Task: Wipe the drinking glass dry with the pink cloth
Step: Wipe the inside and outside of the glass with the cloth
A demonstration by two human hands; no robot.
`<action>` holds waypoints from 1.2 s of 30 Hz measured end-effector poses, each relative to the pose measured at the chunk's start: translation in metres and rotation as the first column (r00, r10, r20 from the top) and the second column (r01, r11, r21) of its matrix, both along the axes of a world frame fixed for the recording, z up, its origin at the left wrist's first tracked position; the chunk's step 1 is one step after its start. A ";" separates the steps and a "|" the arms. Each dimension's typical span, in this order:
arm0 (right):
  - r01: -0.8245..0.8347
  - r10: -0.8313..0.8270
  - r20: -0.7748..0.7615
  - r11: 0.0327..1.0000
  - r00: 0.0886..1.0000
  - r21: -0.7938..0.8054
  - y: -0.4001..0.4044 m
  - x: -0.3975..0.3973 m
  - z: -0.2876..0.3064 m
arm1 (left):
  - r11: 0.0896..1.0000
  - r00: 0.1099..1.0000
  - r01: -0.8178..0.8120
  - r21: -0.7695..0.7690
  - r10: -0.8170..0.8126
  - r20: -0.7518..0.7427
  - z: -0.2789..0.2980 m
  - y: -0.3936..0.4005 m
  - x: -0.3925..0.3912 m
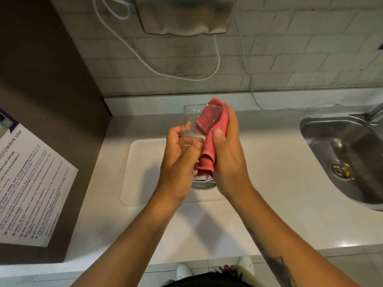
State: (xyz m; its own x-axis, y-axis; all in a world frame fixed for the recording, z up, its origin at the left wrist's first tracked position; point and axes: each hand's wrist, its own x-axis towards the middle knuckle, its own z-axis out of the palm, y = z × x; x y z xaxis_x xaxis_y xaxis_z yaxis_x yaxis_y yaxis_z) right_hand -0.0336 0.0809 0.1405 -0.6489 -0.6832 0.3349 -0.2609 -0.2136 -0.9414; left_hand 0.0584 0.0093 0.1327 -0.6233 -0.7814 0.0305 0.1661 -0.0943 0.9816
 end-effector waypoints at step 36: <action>-0.093 0.109 -0.085 0.981 0.990 0.171 0.034 0.047 -0.026 | 0.999 0.998 0.037 -0.024 -0.036 0.049 0.009 -0.012 0.004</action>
